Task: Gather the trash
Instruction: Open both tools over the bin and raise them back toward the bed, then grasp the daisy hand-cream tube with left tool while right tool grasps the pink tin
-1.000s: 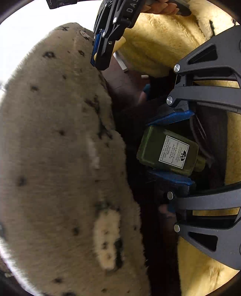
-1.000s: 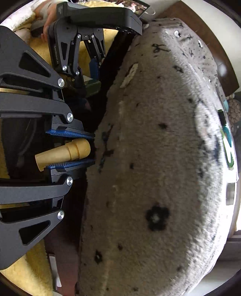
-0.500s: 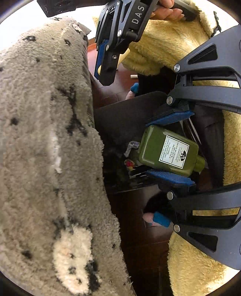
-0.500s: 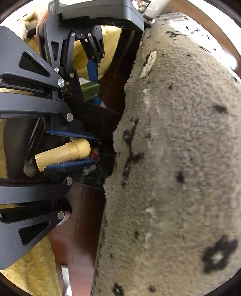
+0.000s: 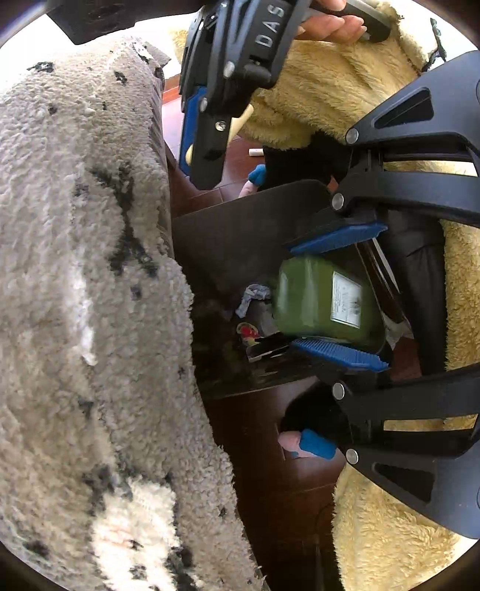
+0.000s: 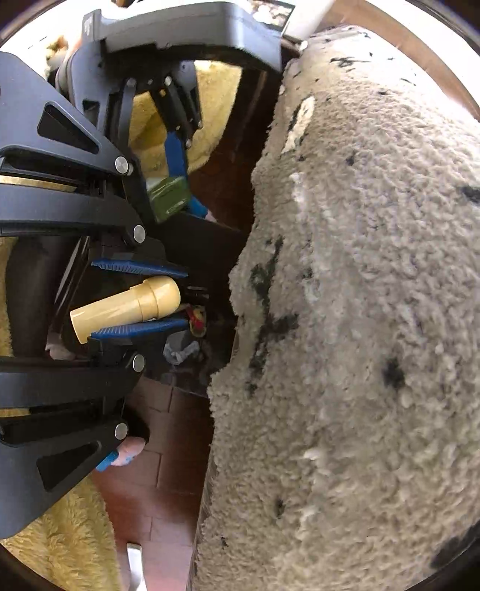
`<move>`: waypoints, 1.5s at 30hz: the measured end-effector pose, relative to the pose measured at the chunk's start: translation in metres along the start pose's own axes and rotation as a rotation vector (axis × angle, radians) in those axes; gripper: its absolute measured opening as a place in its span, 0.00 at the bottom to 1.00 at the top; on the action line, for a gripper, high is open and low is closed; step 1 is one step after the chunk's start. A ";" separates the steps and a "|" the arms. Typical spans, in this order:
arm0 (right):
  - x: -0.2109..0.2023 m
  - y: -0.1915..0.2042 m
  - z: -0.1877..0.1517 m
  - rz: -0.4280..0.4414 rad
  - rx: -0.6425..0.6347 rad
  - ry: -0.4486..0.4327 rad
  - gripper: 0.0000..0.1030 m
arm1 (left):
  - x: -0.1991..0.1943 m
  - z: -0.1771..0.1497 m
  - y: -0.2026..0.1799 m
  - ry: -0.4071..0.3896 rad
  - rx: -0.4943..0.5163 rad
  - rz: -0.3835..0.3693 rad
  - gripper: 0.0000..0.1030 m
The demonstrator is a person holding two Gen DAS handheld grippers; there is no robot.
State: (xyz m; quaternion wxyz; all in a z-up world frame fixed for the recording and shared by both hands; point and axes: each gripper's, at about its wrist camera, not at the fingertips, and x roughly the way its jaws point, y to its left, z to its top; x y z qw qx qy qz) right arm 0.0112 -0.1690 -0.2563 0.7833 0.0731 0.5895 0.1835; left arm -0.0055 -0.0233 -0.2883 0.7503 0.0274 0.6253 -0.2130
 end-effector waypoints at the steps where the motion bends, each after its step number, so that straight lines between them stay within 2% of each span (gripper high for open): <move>1: -0.002 -0.001 0.001 0.003 0.005 -0.008 0.25 | 0.000 -0.001 0.000 0.001 -0.002 -0.003 0.44; 5: -0.008 -0.006 0.003 0.004 0.023 -0.024 0.25 | 0.002 -0.001 0.004 -0.006 -0.007 -0.008 0.50; 10: -0.009 -0.009 0.003 -0.023 0.046 -0.030 0.27 | -0.002 -0.002 0.006 -0.025 -0.018 -0.003 0.64; 12: -0.009 -0.010 0.003 -0.042 0.053 -0.038 0.49 | -0.005 -0.001 0.006 -0.029 -0.022 0.002 0.69; 14: -0.012 -0.012 0.003 -0.065 0.059 -0.055 0.62 | -0.007 0.000 0.007 -0.037 -0.026 0.008 0.74; 18: -0.019 -0.021 0.003 -0.088 0.085 -0.075 0.78 | -0.017 -0.001 0.009 -0.066 -0.025 0.020 0.85; 22: -0.030 -0.028 0.005 -0.086 0.109 -0.091 0.78 | -0.032 0.001 0.007 -0.105 -0.004 0.033 0.91; 26: -0.049 -0.029 0.008 -0.067 0.089 -0.126 0.80 | -0.055 0.003 0.004 -0.157 0.008 0.022 0.91; 33: -0.115 -0.010 0.029 -0.099 0.009 -0.281 0.80 | -0.116 0.021 0.002 -0.294 0.026 0.027 0.91; 37: -0.160 -0.008 0.059 -0.193 -0.053 -0.400 0.84 | -0.151 0.048 0.004 -0.370 0.051 0.064 0.91; 41: -0.189 -0.011 0.097 -0.297 -0.079 -0.475 0.85 | -0.176 0.089 -0.002 -0.432 0.108 0.123 0.91; 45: -0.190 -0.030 0.151 -0.266 -0.040 -0.451 0.86 | -0.192 0.139 -0.004 -0.455 0.114 0.134 0.91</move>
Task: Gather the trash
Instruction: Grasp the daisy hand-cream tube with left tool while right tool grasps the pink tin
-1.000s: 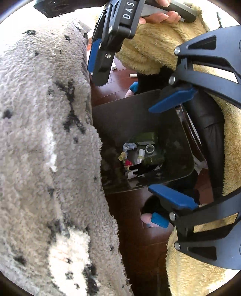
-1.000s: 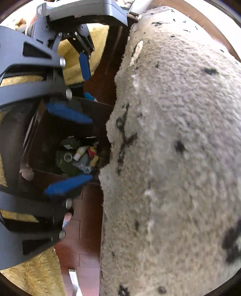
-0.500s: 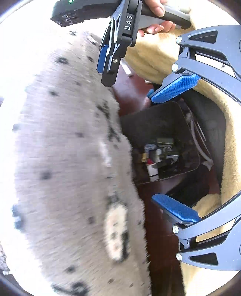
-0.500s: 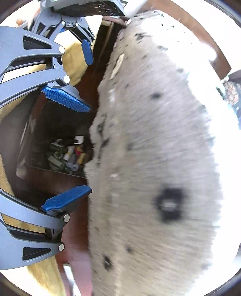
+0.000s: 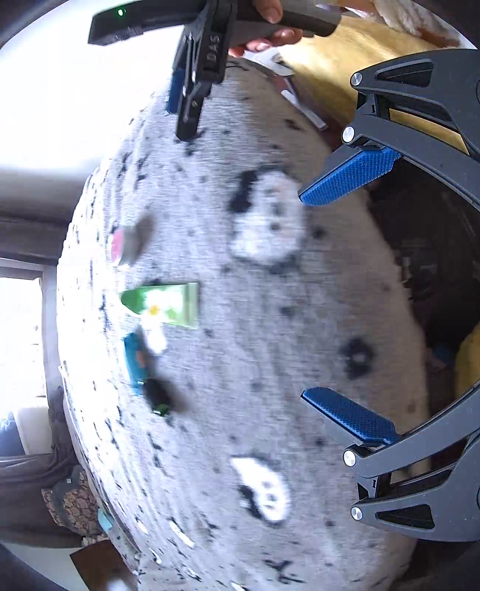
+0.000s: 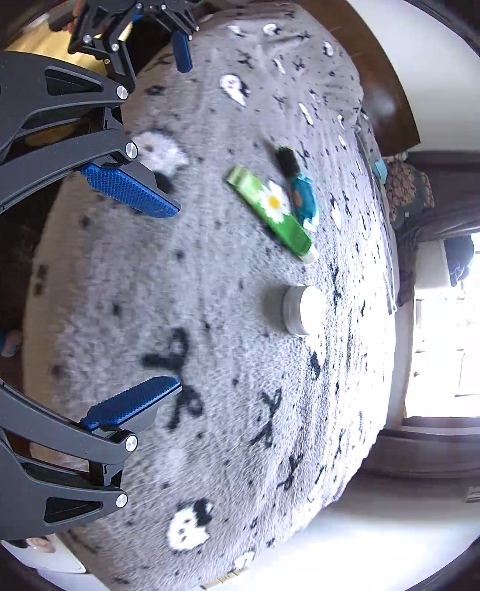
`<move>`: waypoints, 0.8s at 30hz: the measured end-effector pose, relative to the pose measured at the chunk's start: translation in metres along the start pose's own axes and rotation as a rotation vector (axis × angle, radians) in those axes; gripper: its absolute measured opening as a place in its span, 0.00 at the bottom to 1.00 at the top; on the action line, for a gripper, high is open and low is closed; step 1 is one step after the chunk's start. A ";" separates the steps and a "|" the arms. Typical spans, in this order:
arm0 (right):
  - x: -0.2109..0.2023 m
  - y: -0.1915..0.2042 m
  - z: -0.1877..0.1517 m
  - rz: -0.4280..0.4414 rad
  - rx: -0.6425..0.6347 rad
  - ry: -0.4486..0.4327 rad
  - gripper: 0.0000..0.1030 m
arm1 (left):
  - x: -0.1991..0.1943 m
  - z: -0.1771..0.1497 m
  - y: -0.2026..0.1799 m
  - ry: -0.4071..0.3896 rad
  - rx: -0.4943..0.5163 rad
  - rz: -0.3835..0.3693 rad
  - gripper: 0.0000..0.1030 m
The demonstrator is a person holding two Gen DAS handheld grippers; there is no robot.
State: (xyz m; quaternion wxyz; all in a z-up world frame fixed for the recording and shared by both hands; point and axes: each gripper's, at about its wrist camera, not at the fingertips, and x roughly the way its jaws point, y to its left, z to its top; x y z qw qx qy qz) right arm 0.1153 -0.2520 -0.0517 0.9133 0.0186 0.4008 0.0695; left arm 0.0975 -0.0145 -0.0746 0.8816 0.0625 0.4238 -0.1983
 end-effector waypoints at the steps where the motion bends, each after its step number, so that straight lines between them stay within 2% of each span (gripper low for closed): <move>1: 0.008 -0.004 0.011 0.000 0.006 0.008 0.86 | 0.004 0.013 0.002 -0.005 -0.012 0.006 0.91; 5: 0.043 0.003 0.044 -0.074 -0.037 0.004 0.86 | 0.030 0.062 0.010 -0.016 -0.034 0.046 0.91; 8: 0.071 -0.001 0.059 -0.073 -0.036 0.031 0.85 | 0.058 0.085 0.012 0.015 -0.042 0.055 0.91; 15: 0.137 -0.006 0.098 -0.063 0.039 0.069 0.84 | 0.109 0.106 0.011 0.031 -0.025 0.094 0.91; 24: 0.189 -0.007 0.122 -0.119 0.076 0.135 0.84 | 0.141 0.125 0.008 0.028 -0.023 0.108 0.91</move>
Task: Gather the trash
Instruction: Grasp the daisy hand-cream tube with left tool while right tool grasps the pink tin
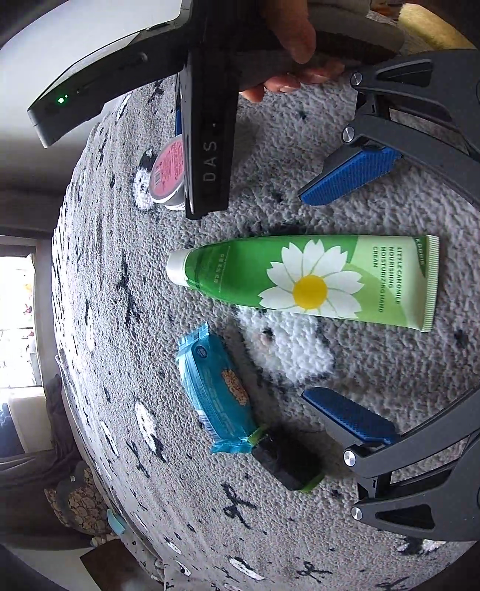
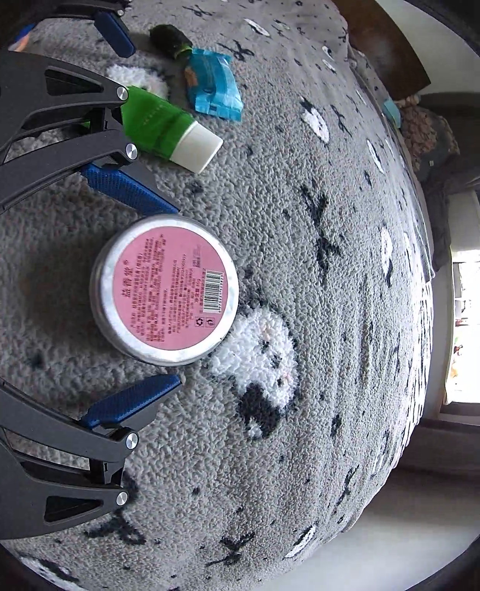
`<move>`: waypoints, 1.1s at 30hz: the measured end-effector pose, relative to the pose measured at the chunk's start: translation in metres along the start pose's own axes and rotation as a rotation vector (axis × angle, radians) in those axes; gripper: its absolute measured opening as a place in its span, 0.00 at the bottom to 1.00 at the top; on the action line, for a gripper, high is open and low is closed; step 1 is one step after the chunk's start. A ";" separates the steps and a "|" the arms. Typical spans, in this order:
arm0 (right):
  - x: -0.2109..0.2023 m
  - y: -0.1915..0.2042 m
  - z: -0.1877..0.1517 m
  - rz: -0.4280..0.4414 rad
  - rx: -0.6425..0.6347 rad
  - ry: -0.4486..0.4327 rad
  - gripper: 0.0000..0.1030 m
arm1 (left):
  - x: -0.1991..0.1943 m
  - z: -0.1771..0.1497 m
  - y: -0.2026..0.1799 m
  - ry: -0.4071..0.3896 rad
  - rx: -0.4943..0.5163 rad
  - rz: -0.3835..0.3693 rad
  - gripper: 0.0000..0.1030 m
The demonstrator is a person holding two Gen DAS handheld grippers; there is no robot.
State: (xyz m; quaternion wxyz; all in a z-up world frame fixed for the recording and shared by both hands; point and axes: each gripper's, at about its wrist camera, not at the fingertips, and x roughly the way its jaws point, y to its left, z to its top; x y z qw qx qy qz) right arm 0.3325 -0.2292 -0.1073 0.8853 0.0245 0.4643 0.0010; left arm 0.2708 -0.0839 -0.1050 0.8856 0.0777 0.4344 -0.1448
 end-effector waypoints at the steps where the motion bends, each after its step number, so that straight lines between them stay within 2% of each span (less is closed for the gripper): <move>1: 0.002 0.000 0.001 0.001 0.000 0.000 0.84 | 0.004 0.003 0.000 0.002 -0.004 -0.002 0.91; 2: 0.002 -0.001 0.002 0.000 0.000 -0.005 0.79 | 0.007 0.006 0.000 0.005 -0.008 -0.005 0.90; 3: 0.001 -0.002 0.002 0.002 0.004 -0.011 0.69 | 0.011 0.008 0.000 0.007 -0.014 -0.007 0.90; 9: -0.005 -0.019 0.002 0.004 0.015 -0.014 0.69 | 0.030 0.026 0.000 0.031 -0.036 -0.012 0.90; 14: -0.015 -0.041 -0.002 -0.012 0.048 -0.013 0.69 | 0.040 0.034 -0.002 0.039 -0.037 0.003 0.85; 20: -0.028 -0.061 -0.012 0.009 0.085 -0.016 0.69 | 0.037 0.035 -0.009 0.027 0.004 0.005 0.61; 23: -0.037 -0.062 -0.019 0.008 0.070 -0.023 0.69 | 0.029 0.032 -0.010 0.020 0.020 -0.007 0.41; 33: -0.087 -0.050 -0.055 0.068 -0.002 -0.078 0.69 | -0.011 0.003 -0.004 -0.003 0.024 -0.024 0.39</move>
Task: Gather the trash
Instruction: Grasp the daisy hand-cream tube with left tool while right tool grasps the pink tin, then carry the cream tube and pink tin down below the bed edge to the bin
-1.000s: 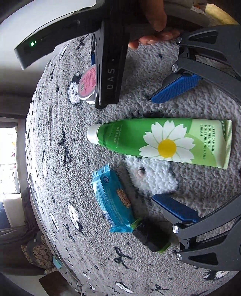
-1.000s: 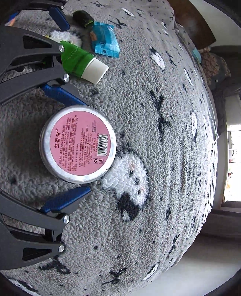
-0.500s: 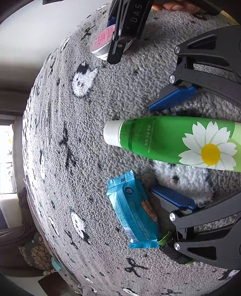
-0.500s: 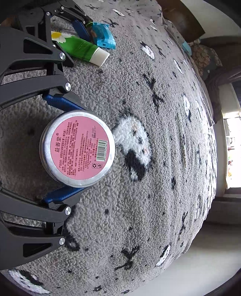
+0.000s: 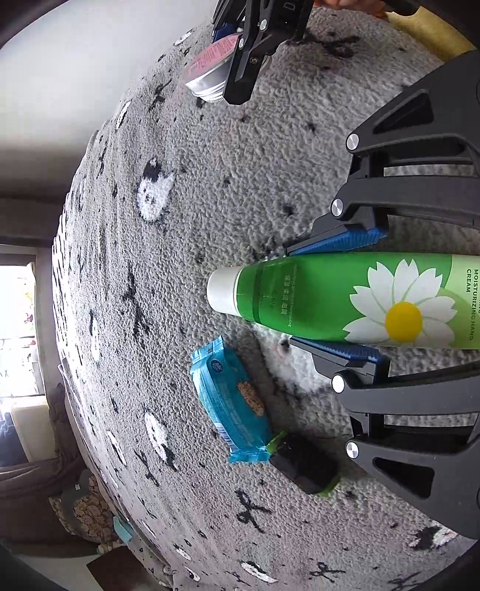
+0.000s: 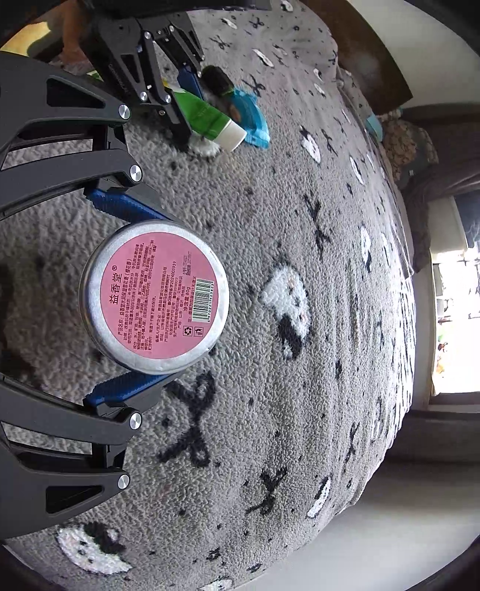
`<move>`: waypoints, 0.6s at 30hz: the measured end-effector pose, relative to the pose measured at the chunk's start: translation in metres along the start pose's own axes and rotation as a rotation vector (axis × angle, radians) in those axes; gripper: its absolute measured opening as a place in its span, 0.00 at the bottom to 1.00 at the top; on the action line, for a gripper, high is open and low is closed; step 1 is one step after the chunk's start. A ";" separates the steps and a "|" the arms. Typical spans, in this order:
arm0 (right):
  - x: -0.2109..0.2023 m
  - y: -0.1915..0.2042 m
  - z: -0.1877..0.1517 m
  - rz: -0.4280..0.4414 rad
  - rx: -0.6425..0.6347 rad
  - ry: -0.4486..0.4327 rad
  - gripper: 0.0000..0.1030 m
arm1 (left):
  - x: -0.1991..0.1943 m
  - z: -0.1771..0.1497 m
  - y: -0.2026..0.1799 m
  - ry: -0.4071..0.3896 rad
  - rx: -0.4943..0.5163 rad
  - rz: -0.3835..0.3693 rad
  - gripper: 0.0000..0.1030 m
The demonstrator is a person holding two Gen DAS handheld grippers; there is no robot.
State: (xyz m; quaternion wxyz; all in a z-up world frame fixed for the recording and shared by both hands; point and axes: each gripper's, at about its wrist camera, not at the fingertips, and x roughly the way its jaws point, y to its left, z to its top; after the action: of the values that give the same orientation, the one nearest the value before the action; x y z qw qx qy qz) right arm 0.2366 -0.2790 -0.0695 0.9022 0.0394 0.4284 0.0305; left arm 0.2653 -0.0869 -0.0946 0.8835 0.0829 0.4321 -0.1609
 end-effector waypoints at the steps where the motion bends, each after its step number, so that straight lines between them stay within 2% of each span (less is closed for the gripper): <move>1: -0.008 0.003 -0.004 0.007 -0.012 -0.009 0.69 | -0.007 -0.003 0.000 -0.006 0.001 -0.004 0.39; 10: -0.076 0.027 -0.034 0.064 -0.098 -0.089 0.69 | -0.072 -0.033 -0.003 -0.063 0.009 -0.054 0.39; 18: -0.125 0.044 -0.075 0.090 -0.162 -0.154 0.69 | -0.121 -0.074 -0.012 -0.110 0.070 -0.073 0.39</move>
State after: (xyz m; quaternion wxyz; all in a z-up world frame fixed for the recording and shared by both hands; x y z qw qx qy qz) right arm 0.0989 -0.2432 -0.0159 0.9303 -0.0120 0.3520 0.1024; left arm 0.1376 -0.0510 -0.0447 0.8960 0.0892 0.3799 -0.2121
